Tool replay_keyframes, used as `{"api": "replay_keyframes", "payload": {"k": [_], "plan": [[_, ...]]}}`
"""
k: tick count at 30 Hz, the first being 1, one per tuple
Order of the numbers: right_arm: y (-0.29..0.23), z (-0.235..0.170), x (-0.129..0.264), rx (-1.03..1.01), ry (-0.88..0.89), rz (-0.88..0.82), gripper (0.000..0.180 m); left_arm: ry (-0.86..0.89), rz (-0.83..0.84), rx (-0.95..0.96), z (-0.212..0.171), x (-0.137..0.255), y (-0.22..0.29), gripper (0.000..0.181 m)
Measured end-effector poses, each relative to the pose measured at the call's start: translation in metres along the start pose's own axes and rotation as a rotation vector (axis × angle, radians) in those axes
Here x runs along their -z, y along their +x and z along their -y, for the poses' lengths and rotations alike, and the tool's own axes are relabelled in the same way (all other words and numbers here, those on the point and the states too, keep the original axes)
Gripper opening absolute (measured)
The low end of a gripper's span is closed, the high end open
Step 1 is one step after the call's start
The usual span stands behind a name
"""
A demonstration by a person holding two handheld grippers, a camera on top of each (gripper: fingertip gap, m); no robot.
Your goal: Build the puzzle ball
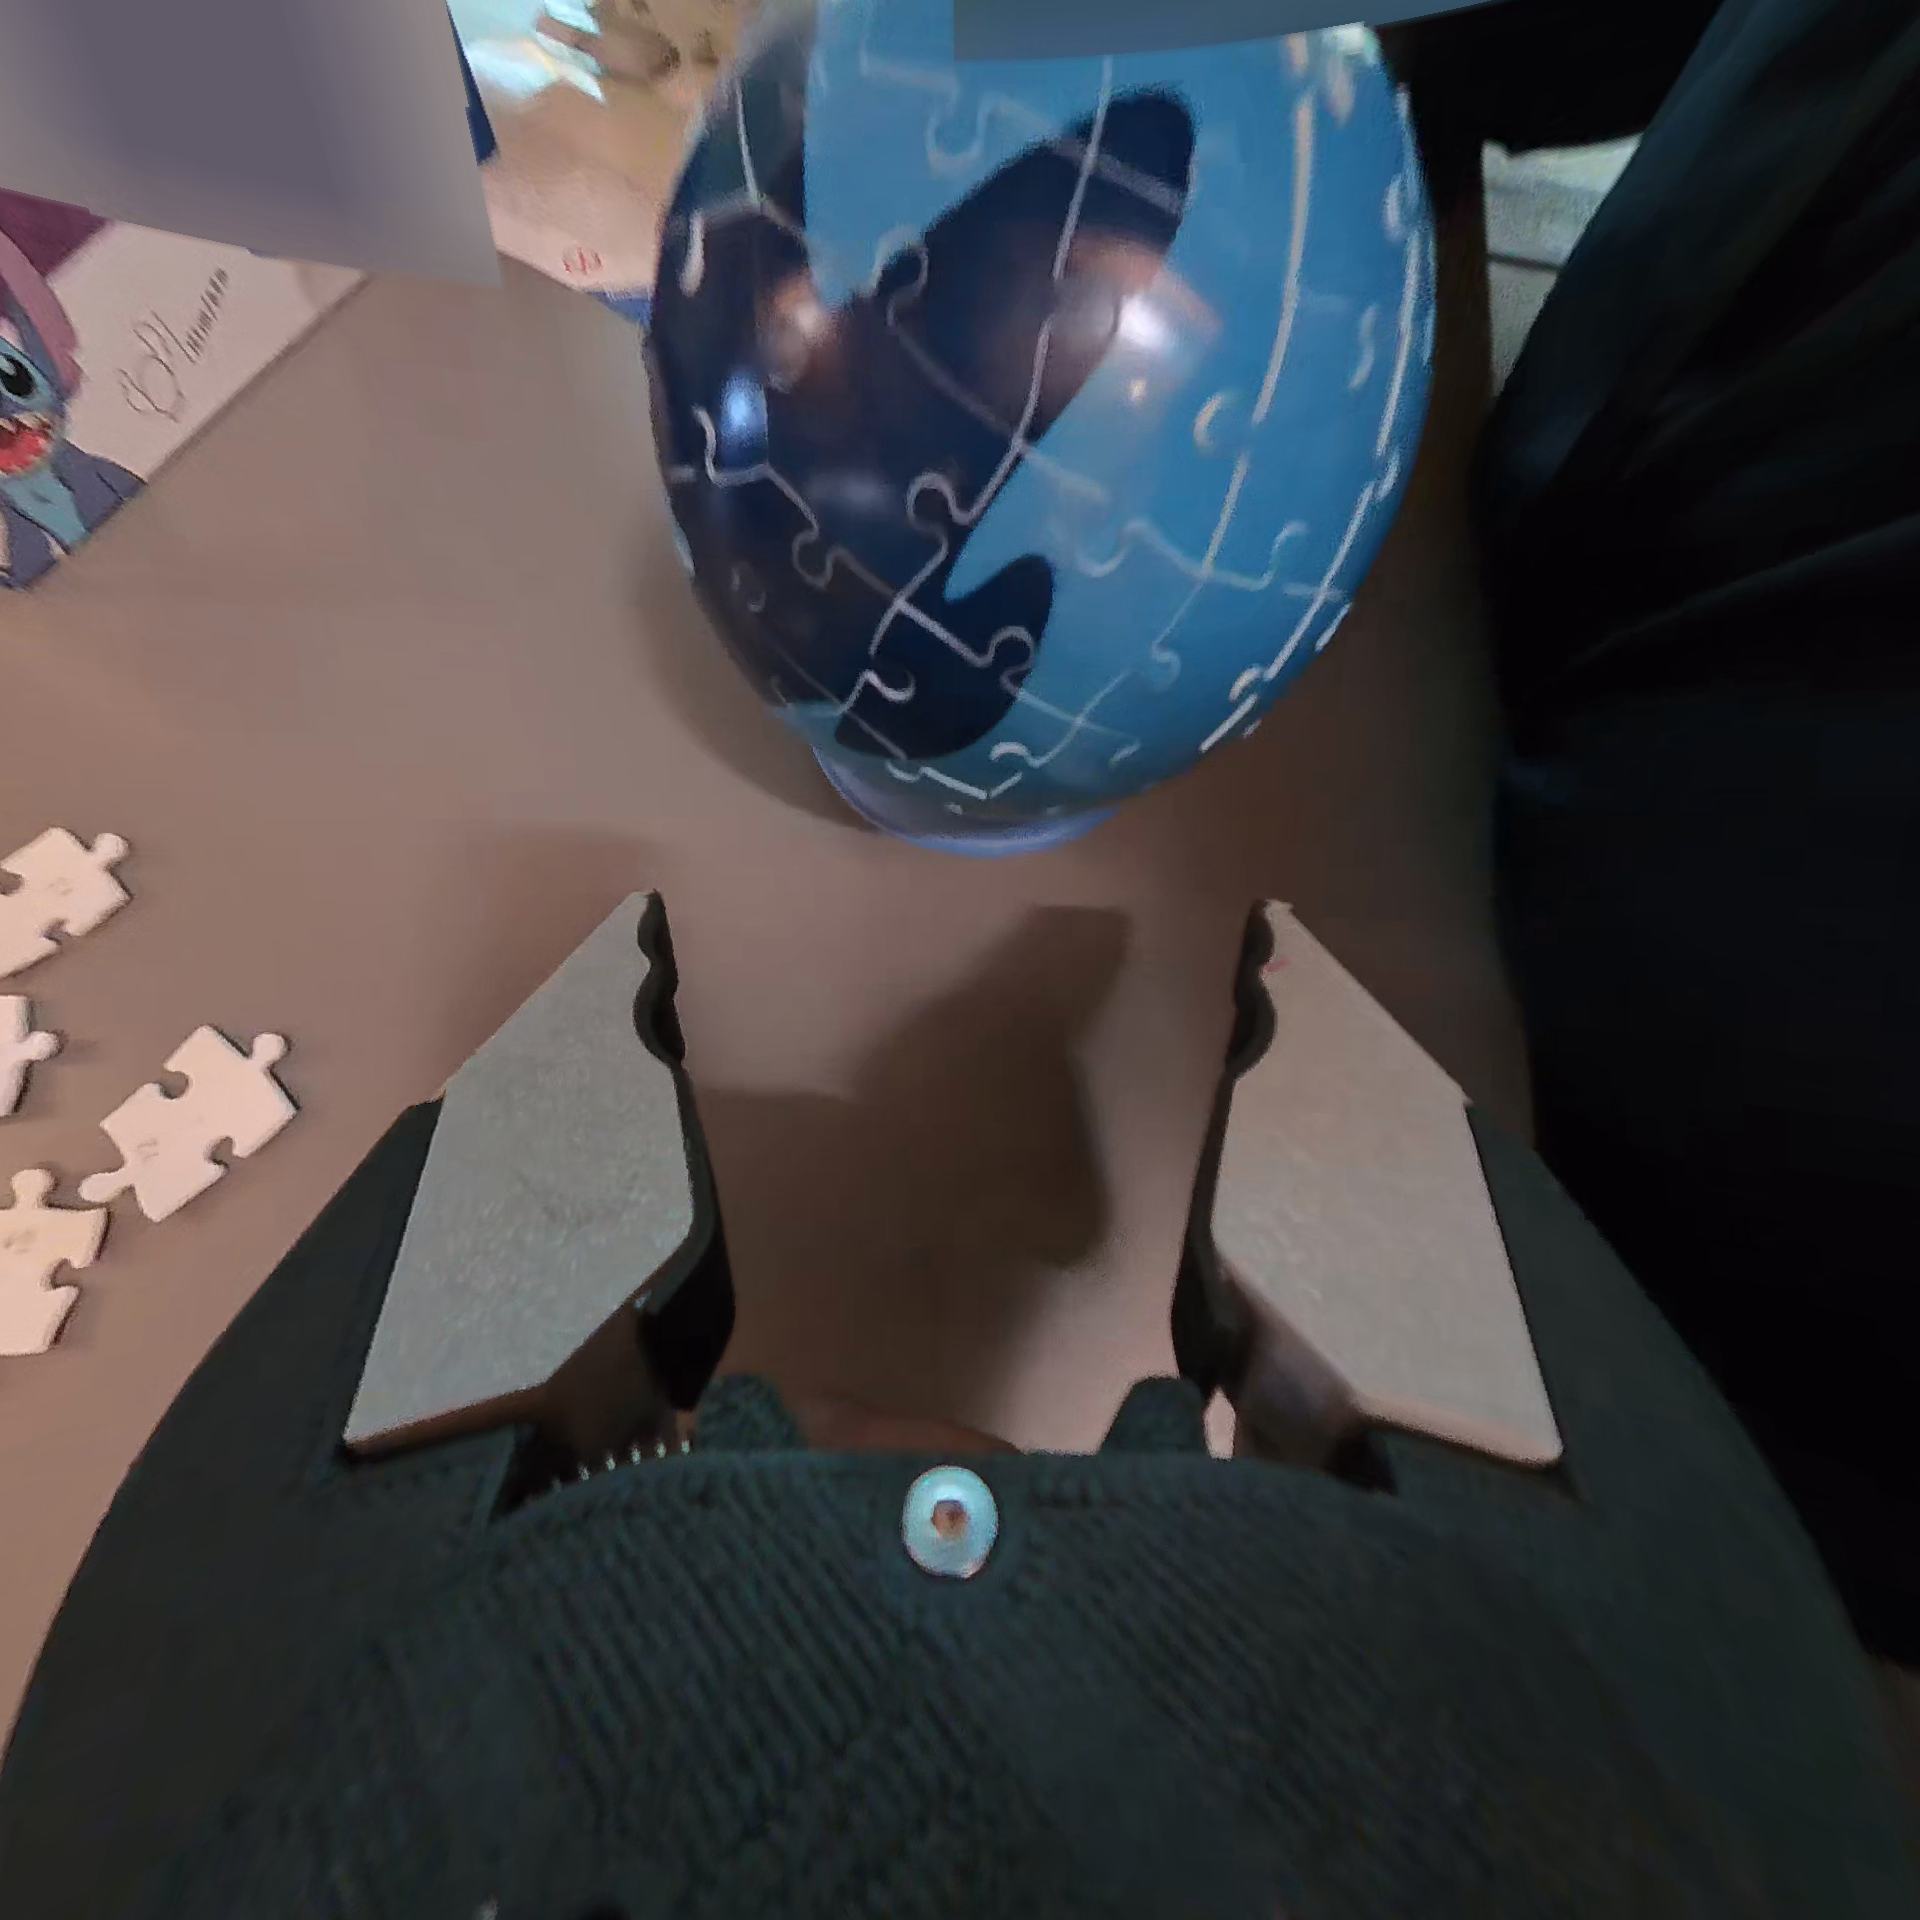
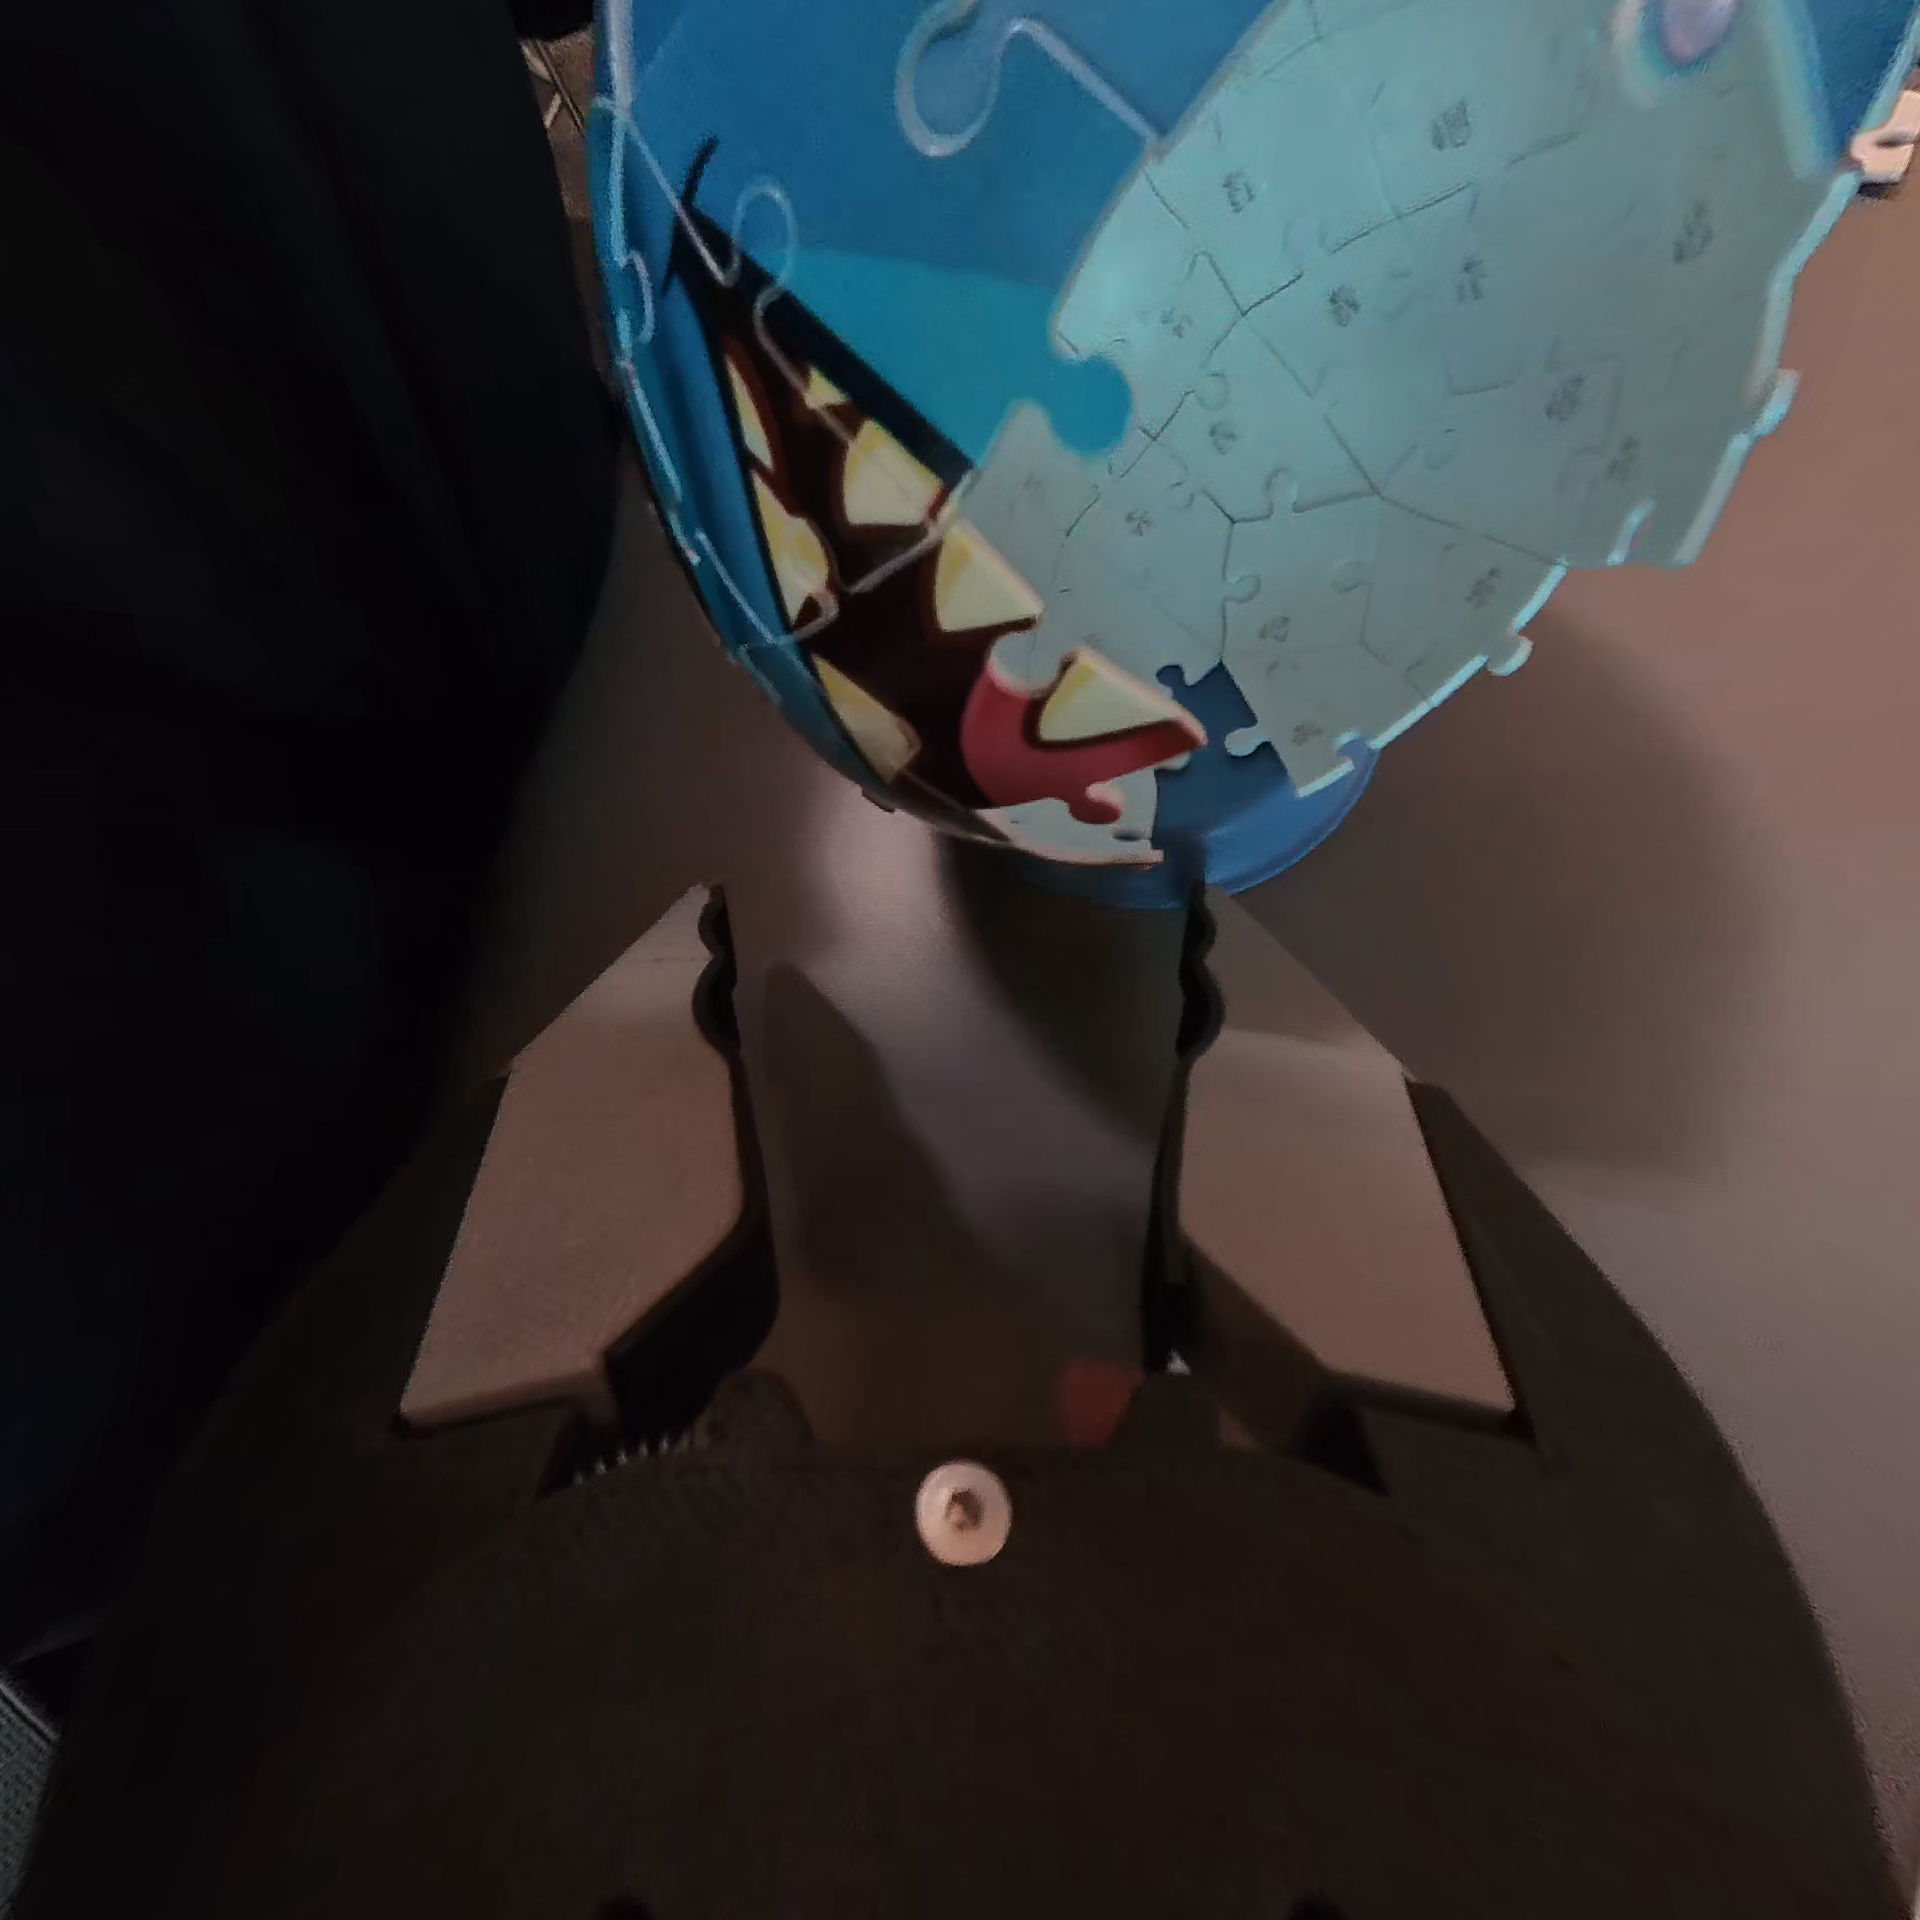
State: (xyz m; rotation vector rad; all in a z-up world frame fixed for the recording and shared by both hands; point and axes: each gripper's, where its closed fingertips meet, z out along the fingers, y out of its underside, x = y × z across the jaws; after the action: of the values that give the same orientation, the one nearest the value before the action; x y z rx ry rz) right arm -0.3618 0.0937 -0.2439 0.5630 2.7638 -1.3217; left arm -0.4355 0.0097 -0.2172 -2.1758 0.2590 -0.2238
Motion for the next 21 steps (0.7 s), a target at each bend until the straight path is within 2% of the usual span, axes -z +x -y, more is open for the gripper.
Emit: {"api": "replay_keyframes", "payload": {"k": [6, 10, 16, 18, 21], "plan": [[-0.017, 0.003, -0.002, -0.008, 0.022, 0.051, 0.079, 0.078, 0.07, 0.022, 0.019, 0.007, 0.002, 0.108], [-0.005, 0.0, 0.004, 0.021, 0.013, -0.008, 0.079, 0.097, 0.105, 0.018, 0.029, 0.01, 0.006, 0.109], [0.015, 0.019, 0.017, 0.026, 0.156, -0.037, 0.084, 0.084, 0.199, 0.005, 0.047, 0.009, 0.006, 0.107], [0.025, 0.018, 0.013, 0.026, 0.126, -0.067, 0.086, 0.052, 0.198, -0.012, 0.046, 0.005, 0.009, 0.108], [0.024, 0.009, 0.002, 0.016, 0.04, -0.021, 0.088, 0.033, 0.179, -0.014, 0.044, -0.001, 0.013, 0.108]]}}
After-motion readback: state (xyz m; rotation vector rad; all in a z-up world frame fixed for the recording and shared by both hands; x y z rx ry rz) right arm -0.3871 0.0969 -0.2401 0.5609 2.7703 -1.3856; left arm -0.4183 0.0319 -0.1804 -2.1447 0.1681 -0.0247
